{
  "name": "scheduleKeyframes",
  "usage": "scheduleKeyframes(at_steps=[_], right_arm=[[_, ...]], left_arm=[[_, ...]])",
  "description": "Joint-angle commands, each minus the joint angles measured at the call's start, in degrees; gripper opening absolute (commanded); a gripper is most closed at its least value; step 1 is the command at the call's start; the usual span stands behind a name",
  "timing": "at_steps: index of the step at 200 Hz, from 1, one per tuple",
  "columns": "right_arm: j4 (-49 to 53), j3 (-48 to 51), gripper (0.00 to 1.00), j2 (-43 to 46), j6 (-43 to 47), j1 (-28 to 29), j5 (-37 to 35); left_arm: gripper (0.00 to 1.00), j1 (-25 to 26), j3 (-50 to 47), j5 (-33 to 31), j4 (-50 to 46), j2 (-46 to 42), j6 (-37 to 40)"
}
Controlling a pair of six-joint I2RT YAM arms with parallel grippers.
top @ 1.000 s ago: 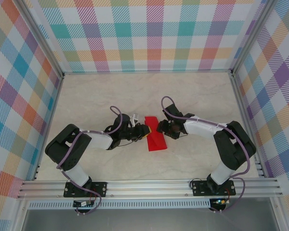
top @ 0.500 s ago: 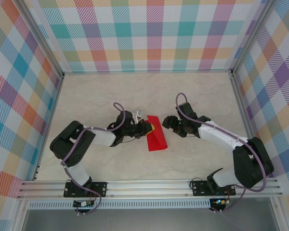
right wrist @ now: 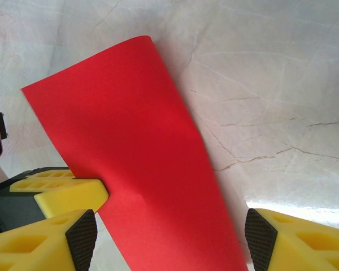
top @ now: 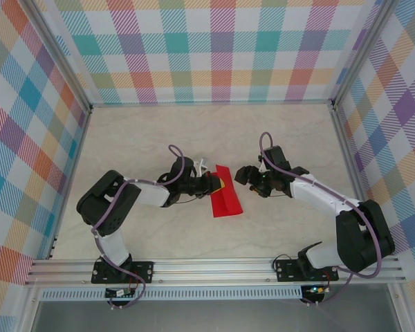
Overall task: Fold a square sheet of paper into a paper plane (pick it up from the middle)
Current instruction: First fold in half a square sheet of paper at the center of the table.
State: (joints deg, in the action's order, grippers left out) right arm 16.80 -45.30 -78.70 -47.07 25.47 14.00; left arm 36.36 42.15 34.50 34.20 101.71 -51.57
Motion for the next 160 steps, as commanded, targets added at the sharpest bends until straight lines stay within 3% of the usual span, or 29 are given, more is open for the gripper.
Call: scheduleKeyframes(at_steps=[1,58,102,160], right_arm=[[1.95,0.21,0.72,-0.83,1.37,-0.34,-0.79],[2.01,0.24,0.72,-1.46,1.37,-0.29,-0.49],[0.86,-0.63,0.72,-3.04,5.01,-0.34,3.22],[1.92,-5.40,0.71,-12.23,11.14,2.06,7.25]], left_arm=[[0.00,0.60,0.79,0.87,-6.41,-5.14,5.56],[0.00,0.64,0.72,0.22,-14.59,-11.11,9.64],[0.00,0.66,6.19,-2.95,-24.29,-6.02,11.93],[0.00,0.64,11.07,-8.48,-35.05,-0.40,13.76]])
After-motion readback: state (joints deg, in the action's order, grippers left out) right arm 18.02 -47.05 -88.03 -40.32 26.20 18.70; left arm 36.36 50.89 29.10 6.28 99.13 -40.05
